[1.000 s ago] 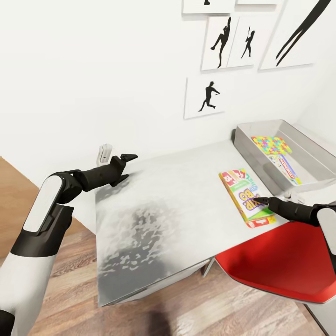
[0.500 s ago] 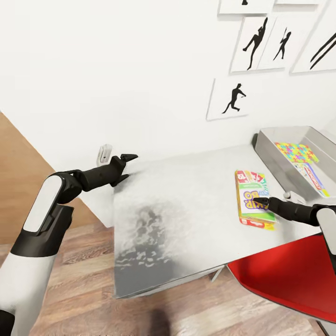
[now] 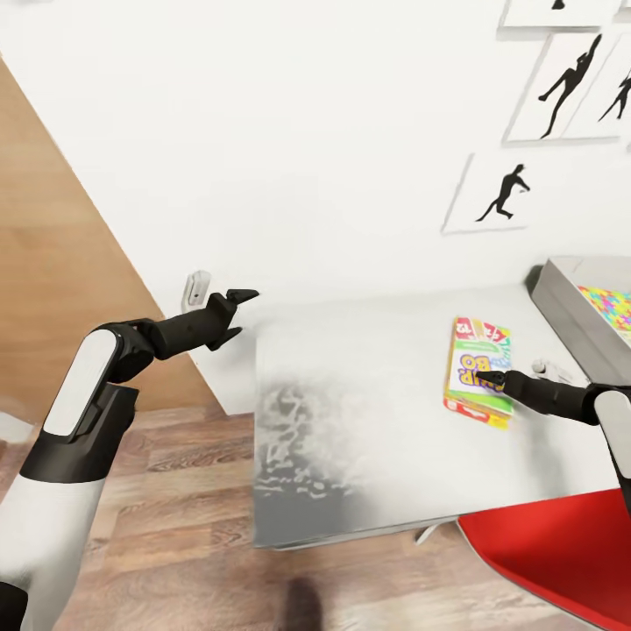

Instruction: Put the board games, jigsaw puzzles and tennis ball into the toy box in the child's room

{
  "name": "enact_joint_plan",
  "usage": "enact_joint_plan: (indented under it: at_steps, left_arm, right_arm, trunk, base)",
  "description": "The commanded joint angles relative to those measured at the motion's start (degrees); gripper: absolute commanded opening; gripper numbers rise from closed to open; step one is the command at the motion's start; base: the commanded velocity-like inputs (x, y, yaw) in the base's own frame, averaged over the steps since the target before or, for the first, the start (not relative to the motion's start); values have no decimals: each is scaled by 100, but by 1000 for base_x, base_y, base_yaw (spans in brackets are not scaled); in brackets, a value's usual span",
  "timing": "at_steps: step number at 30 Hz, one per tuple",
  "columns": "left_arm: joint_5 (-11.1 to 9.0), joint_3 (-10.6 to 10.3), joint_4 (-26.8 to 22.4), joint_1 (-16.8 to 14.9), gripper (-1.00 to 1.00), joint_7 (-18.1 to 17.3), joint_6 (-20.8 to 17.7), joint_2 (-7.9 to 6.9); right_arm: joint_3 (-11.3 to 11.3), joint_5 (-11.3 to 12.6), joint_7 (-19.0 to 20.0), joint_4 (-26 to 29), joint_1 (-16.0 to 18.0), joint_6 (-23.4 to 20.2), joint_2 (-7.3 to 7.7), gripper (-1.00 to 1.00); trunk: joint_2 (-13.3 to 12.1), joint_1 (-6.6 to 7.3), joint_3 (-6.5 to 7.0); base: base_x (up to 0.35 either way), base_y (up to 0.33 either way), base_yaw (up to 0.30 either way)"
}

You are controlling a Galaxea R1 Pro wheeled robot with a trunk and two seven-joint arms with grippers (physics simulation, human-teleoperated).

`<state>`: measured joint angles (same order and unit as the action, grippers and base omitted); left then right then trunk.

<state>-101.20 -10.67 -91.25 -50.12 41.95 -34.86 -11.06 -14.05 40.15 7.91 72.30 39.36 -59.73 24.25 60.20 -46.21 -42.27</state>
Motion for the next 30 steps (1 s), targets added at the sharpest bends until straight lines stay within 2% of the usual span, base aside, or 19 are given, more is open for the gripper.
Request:
enact_joint_plan:
  at_steps: [1, 12, 30]
  left_arm:
    - [-49, -5, -4, -7, 100, 50, 7, -2]
    - [-49, -5, -6, -3, 100, 40, 10, -2]
    - [-42, -19, -7, 42, 100, -16, 14, -2]
  right_arm:
    - [-10, -33, 61, 3, 2, -27, 1, 100]
    - [-10, -33, 61, 3, 2, -27, 1, 100]
    - [-25, -55, 58, 3, -31, -27, 1, 100]
  trunk:
    - [3, 0, -5]
    - [3, 0, -5]
    - [3, 0, -5]
  base:
    - [0, 0, 275]
    - [0, 0, 244]
    - [0, 0, 38]
